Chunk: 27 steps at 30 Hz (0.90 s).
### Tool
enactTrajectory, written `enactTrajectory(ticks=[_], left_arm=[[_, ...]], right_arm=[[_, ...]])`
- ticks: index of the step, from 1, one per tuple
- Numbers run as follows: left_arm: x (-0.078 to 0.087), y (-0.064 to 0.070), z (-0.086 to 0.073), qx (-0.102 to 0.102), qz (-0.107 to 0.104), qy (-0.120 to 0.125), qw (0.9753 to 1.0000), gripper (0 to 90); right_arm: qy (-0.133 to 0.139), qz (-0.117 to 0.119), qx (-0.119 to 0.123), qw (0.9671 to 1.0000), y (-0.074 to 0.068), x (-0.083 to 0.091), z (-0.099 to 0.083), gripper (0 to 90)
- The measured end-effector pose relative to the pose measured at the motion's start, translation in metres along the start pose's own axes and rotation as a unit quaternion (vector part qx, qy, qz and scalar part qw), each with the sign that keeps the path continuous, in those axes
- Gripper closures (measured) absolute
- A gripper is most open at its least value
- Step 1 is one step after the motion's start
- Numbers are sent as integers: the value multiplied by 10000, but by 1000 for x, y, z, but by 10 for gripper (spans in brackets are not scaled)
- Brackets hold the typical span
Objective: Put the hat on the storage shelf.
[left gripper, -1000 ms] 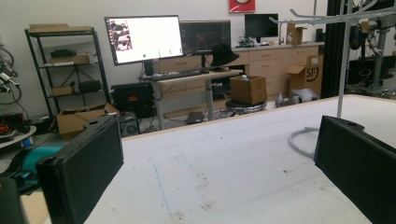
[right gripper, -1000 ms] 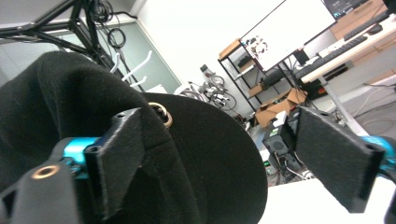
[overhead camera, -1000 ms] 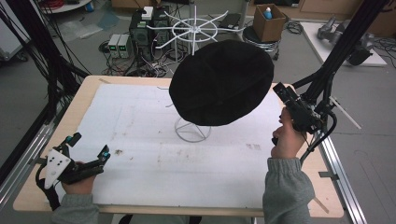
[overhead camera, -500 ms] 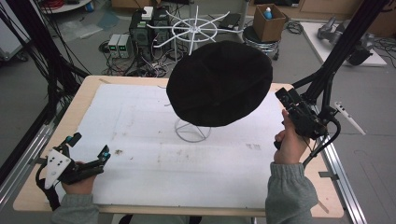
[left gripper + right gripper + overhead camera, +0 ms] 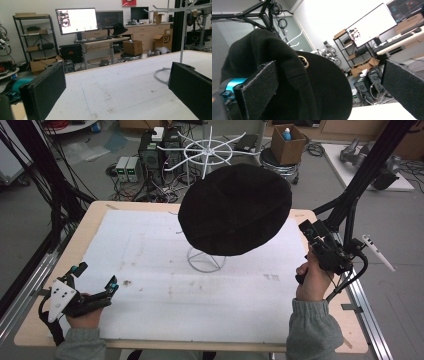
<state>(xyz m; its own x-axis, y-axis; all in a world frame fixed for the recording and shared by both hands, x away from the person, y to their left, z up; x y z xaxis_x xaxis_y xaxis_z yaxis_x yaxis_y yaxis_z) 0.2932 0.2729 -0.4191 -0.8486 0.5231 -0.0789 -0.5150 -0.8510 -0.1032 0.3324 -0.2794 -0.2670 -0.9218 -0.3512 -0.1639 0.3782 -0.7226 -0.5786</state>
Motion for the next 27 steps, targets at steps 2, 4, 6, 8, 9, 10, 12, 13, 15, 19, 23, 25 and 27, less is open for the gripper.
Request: enactTrajectory(ticks=[2, 4, 6, 8, 9, 10, 12, 13, 15, 19, 23, 25, 27], left_arm=[[0, 0, 0, -2, 0, -6, 10000, 17], [0, 0, 0, -3, -1, -5, 10000, 17], [0, 0, 0, 0, -2, -6, 10000, 17], [0, 0, 0, -3, -2, -6, 10000, 17], [0, 0, 0, -2, -2, -6, 10000, 17], [0, 0, 0, 3, -3, -4, 10000, 17], [0, 0, 0, 1, -6, -8, 10000, 17], [0, 0, 0, 1, -6, -6, 10000, 17], [0, 0, 0, 7, -12, -5, 10000, 18], [0, 0, 0, 5, -9, -3, 10000, 17], [0, 0, 0, 5, -10, 3, 10000, 17], [0, 0, 0, 0, -12, -4, 10000, 17], [0, 0, 0, 5, -13, -4, 10000, 17]], right_arm=[[15, 8, 21, 10000, 1, 2, 0, 6], [34, -13, 30, 10000, 2, 3, -1, 6], [27, -45, 52, 10000, 3, 4, -1, 6], [24, -50, 63, 10000, 4, 5, -1, 6], [33, -60, 71, 10000, 5, 6, -1, 6], [36, -76, 88, 9999, 5, 7, -1, 6], [34, -83, 105, 9999, 6, 8, -2, 6], [32, -85, 131, 9999, 7, 9, -3, 6], [23, -99, 93, 9999, 8, 10, -4, 6], [19, -155, 127, 9998, 11, 12, -4, 6], [28, -180, 136, 9997, 12, 15, -6, 6], [25, -209, 132, 9997, 13, 16, -7, 6], [8, -223, 147, 9996, 14, 17, -8, 6]])
Point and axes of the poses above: each handheld gripper's, and its own axes: x roughly backward along the jaws, z roughly out of its top, y roughly to its right, the point moved 6 cm from there along -x, roughly forward along the jaws, and after that the axes turned 10 degrees about -z, right-handed, at the moved point
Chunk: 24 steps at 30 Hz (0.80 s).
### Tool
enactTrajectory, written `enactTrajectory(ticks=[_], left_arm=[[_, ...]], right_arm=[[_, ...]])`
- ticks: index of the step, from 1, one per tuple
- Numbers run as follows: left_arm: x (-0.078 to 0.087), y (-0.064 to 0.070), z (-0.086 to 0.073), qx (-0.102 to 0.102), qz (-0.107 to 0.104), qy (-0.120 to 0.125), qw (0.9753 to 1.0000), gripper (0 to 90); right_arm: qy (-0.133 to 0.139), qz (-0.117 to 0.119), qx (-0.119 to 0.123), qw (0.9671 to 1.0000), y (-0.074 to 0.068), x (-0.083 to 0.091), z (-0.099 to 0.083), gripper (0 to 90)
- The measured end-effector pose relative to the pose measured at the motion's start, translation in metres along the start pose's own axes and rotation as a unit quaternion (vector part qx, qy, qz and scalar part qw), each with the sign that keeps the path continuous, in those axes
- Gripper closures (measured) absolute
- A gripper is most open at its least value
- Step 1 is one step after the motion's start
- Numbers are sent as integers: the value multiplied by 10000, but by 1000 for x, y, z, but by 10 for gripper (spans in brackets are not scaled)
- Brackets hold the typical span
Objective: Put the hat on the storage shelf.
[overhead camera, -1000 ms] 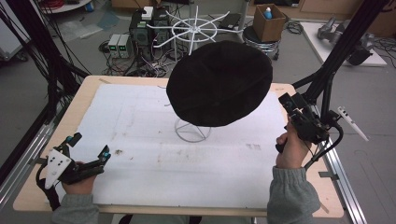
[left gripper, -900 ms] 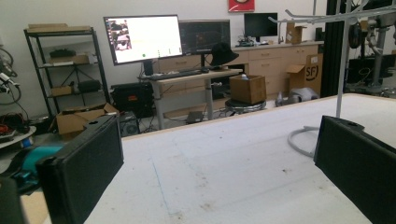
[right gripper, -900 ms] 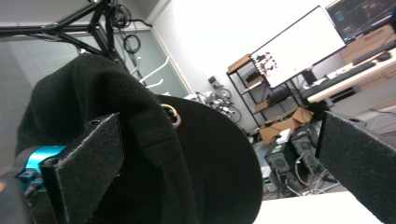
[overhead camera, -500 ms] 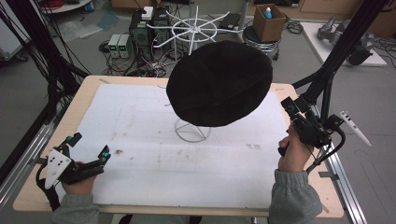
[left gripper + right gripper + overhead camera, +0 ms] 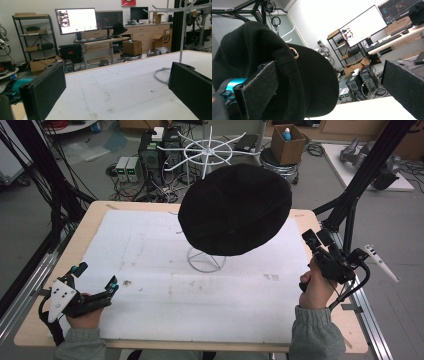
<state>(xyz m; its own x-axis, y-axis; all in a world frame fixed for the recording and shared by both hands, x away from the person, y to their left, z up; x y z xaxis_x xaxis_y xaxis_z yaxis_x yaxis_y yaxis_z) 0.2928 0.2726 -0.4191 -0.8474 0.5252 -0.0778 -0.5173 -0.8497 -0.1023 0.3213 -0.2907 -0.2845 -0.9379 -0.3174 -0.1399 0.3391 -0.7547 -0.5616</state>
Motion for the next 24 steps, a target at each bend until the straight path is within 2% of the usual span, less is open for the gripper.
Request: enactTrajectory(ticks=[11, 17, 21, 24], left_arm=[[0, 0, 0, 0, -3, 5, 10000, 17], [0, 0, 0, -1, 1, 2, 10000, 17], [0, 0, 0, -16, 2, 1, 10000, 17], [0, 0, 0, -16, -4, -11, 10000, 17]], right_arm=[[-43, -192, 12, 9998, 13, 8, -8, 6], [-60, -214, -53, 9997, 19, 10, -13, 6], [-50, -262, -6, 9996, 23, 12, -16, 6], [-157, -338, 8, 9993, 26, 13, -20, 6]])
Point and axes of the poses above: each handheld gripper's, and its own axes: x roughly backward along the jaws, z roughly out of its top, y roughly to its right, the point moved 6 cm from there along -x, roughly forward along the jaws, and after that the axes turned 10 degrees about -z, right-handed, at the moved point
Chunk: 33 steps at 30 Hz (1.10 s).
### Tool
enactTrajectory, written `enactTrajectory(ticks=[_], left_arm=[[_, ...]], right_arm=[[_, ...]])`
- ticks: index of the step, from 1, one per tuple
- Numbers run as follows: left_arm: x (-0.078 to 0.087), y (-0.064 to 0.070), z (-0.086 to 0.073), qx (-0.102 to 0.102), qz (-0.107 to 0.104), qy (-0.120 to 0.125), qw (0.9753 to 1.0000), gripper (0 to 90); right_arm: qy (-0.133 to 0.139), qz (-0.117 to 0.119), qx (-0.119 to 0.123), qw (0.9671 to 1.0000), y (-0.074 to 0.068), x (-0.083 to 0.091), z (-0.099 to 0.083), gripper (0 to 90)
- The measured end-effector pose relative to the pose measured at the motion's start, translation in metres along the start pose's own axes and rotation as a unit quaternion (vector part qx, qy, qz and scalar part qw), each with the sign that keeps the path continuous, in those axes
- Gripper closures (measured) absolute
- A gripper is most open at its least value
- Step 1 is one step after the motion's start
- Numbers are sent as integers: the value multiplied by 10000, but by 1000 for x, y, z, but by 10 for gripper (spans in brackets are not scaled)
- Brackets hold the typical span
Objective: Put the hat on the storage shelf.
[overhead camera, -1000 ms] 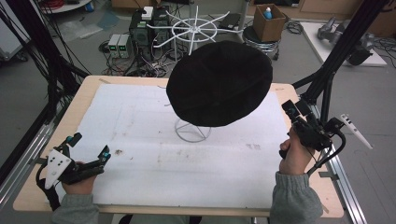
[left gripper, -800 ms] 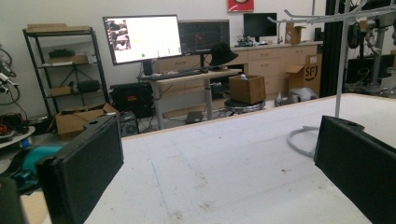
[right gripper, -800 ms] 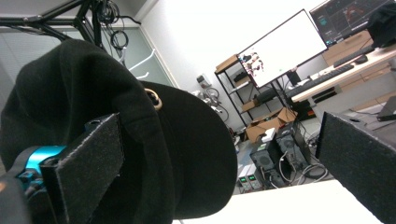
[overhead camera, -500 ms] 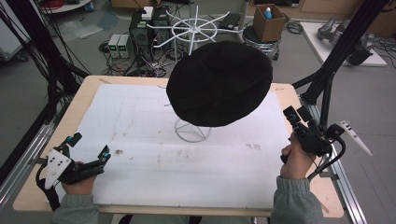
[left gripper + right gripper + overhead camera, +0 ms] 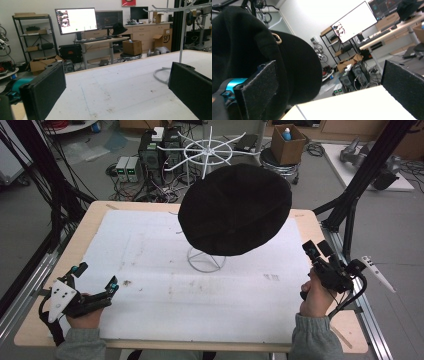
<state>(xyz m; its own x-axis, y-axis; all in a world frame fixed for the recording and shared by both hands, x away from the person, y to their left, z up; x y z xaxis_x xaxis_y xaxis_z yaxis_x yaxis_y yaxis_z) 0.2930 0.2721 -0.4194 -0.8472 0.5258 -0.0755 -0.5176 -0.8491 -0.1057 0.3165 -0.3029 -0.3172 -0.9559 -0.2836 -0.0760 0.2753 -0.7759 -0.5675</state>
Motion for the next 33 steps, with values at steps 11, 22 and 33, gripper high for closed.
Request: enactTrajectory(ticks=[11, 22, 33], left_arm=[[-1, 1, 0, -13, 2, -3, 10000, 17], [-2, 0, 0, 35, -21, 26, 10000, 17], [-2, -1, -1, 53, -8, 12, 10000, 17]], right_arm=[[16, -118, 12, 9999, 10, 3, -7, 6], [-67, -361, 209, 9991, 14, 6, -13, 6], [-141, -790, 687, 9944, 17, 3, -19, 7]])
Point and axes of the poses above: each handheld gripper's, and its own axes: x roughly backward along the jaws, z roughly out of its top, y roughly to its right, the point moved 6 cm from there along -x, roughly forward along the jaws, and after that the axes turned 10 degrees about -z, right-handed, at the moved point
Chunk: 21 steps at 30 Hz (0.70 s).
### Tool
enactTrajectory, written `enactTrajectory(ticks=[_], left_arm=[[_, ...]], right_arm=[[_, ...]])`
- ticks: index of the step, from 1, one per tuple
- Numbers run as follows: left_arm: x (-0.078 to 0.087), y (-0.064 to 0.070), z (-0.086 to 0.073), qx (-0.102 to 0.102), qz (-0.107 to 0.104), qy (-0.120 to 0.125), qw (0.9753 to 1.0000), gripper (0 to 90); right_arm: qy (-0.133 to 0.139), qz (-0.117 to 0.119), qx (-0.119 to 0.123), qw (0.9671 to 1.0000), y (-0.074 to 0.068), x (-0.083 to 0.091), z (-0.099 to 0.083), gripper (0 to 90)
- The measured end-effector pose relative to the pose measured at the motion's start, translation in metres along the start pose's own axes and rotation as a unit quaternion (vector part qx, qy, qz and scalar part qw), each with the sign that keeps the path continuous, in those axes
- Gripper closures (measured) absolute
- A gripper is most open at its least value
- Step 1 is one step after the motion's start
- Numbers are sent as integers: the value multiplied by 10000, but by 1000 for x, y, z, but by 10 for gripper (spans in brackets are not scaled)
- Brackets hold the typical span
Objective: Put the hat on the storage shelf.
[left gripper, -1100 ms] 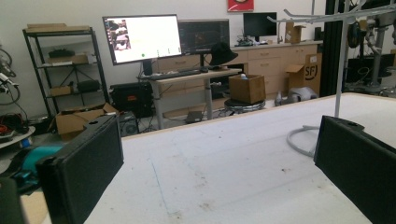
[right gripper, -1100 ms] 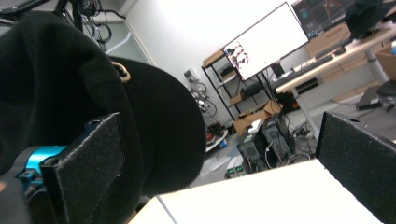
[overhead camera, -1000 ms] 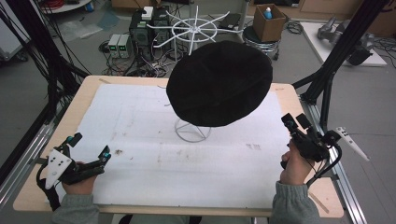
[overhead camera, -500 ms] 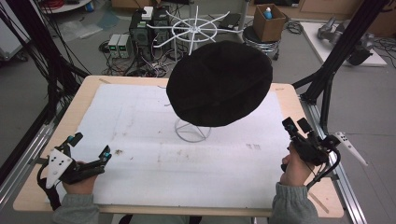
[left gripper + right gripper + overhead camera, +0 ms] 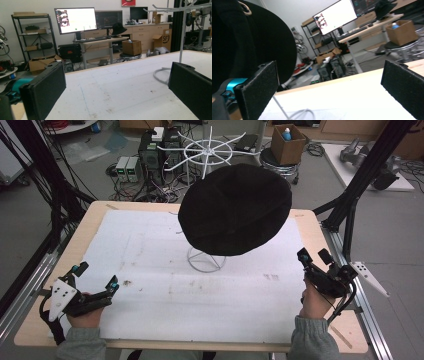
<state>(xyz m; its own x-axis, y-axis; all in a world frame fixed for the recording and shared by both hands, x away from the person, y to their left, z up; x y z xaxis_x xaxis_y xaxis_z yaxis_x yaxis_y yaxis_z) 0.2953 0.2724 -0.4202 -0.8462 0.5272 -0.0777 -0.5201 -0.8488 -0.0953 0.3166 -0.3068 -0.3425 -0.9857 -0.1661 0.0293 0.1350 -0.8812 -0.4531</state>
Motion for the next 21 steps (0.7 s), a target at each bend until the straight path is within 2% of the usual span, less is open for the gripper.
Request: enactTrajectory(ticks=[7, 12, 16, 21], left_arm=[[0, -1, 0, 19, 18, 1, 10000, 17], [1, -1, 0, 6, 18, -19, 10000, 17], [1, -1, 0, 20, 22, -5, 10000, 17], [0, -1, 0, 3, 7, -4, 10000, 17]], right_arm=[[-47, -249, 252, 9994, 3, 1, -1, 7], [-48, -326, 279, 9991, 4, 2, 0, 6], [-26, -454, 521, 9976, 6, 2, 0, 7], [-63, -463, 499, 9977, 6, 2, -1, 7]])
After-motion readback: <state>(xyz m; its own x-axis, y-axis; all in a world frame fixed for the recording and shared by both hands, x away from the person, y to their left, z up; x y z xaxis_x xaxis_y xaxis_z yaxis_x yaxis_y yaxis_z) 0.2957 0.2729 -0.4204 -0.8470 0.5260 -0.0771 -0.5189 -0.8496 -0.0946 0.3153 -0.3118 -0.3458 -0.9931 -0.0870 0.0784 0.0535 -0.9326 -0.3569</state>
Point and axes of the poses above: each handheld gripper's, and its own axes: x roughly backward along the jaws, z roughly out of its top, y roughly to its right, the point moved 6 cm from there along -x, roughly forward along the jaws, and after that the axes turned 10 degrees about -z, right-handed, at the moved point
